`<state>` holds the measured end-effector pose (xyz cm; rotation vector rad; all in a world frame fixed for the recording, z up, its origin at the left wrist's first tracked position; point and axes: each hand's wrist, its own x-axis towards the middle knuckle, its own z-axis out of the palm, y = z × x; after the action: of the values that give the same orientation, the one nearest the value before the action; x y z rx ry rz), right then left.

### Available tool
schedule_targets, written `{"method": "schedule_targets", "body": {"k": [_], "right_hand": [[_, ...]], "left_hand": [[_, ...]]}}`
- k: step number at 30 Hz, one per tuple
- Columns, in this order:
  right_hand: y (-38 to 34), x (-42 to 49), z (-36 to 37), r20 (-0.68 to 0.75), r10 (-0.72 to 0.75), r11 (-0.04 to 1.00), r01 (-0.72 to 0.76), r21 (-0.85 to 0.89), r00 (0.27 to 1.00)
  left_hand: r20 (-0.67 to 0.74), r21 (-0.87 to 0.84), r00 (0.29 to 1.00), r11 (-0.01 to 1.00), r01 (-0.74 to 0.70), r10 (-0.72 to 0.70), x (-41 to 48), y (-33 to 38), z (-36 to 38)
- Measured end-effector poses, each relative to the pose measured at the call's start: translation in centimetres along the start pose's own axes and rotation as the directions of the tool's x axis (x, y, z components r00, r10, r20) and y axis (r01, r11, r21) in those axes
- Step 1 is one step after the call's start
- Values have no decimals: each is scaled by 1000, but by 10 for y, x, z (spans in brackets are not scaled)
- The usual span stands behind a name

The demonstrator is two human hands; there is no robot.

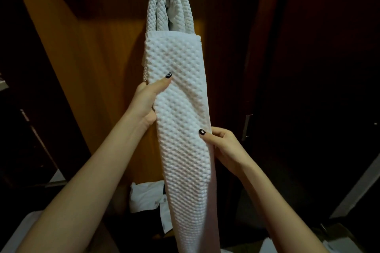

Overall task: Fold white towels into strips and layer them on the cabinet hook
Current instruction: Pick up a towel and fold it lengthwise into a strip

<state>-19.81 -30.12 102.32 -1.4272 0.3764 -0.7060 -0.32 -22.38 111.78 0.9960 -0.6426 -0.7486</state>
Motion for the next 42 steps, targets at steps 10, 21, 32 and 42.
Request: {"method": "schedule_targets", "body": {"k": [10,21,32,42], "right_hand": [[2,4,-4,131,-76,997,73,28,989],[2,15,24,-126,-249,963,232,-135,960],[-17,25,9,-145,-270,923,213,-319,952],[28,-24,-27,-68,-223,879,171,-445,972]], "left_hand": [[112,1,979,985,171,-170,-7,15,21],[197,-48,961,977,210,-197,-32,-77,-52],[168,-87,979,988,131,-115,-93,-143,-18],[89,-192,996,981,39,-22,-56,-88,12]]}}
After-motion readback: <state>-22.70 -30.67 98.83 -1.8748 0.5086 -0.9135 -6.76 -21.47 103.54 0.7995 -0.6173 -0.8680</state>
